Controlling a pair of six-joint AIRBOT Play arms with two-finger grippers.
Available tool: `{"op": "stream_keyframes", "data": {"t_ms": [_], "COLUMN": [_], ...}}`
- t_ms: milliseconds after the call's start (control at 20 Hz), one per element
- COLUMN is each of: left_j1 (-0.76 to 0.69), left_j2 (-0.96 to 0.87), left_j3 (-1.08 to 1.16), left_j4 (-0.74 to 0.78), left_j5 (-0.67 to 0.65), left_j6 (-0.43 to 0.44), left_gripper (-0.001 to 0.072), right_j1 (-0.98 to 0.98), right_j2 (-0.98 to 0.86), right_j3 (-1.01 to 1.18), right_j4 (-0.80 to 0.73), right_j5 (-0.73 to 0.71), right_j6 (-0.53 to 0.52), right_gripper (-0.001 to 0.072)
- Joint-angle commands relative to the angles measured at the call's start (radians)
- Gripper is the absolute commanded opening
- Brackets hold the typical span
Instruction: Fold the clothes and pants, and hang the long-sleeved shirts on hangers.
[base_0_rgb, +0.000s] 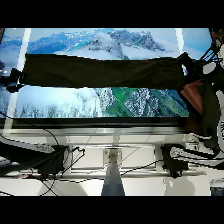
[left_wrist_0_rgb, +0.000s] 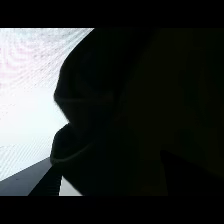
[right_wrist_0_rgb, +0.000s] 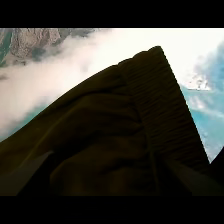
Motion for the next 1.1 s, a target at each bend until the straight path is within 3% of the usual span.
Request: {"op": "stream_keyframes", "data": {"t_ms": [0,100,150,200,250,300,350,450,500,600,700,1050], "left_j1": [-0.063,-0.089,-0.093,-0.094,-0.094,-0.094,-0.094,-0.095,-0.095,-0.095,-0.096,-0.096], "left_j2": [-0.045,-0.056,-0.053,-0.046,-0.031,-0.008,0.025,0.109,0.156,0.268,0.387,0.708], "left_j3": [-0.018,-0.018,-0.018,-0.016,-0.014,-0.014,-0.014,-0.014,-0.014,-0.014,-0.014,-0.014], "left_j4": [-0.090,-0.090,-0.090,-0.089,-0.089,-0.089,-0.088,-0.089,-0.089,-0.088,-0.088,-0.090], "left_j5": [0.235,0.323,0.357,0.361,0.358,0.350,0.322,0.231,0.188,0.098,0.002,-0.196], "left_j6": [0.060,0.060,0.060,0.060,0.063,0.091,0.190,0.399,0.436,0.450,0.450,0.439], "left_gripper": [0.0636,0.0616,0.0417,0.0160,0.0022,0.0020,0.0020,0.0019,0.0019,0.0020,0.0019,0.0019], "right_j1": [0.013,0.042,0.057,0.074,0.092,0.115,0.142,0.211,0.253,0.338,0.417,0.734], "right_j2": [0.000,0.000,0.000,0.000,0.000,-0.001,-0.001,-0.004,-0.009,-0.031,-0.087,-0.399], "right_j3": [0.013,0.056,0.086,0.120,0.150,0.179,0.203,0.241,0.257,0.288,0.349,0.682], "right_j4": [0.006,0.006,0.006,0.006,0.006,0.006,0.006,0.006,0.006,0.006,0.009,0.049], "right_j5": [0.029,0.060,0.081,0.102,0.109,0.107,0.105,0.093,0.072,0.025,0.033,0.220], "right_j6": [-0.015,-0.107,-0.139,-0.161,-0.166,-0.166,-0.166,-0.166,-0.165,-0.164,-0.078,0.069], "right_gripper": [0.0691,0.0682,0.0600,0.0422,0.0247,0.0183,0.0180,0.0037,0.0036,0.0035,0.0035,0.0035]}}
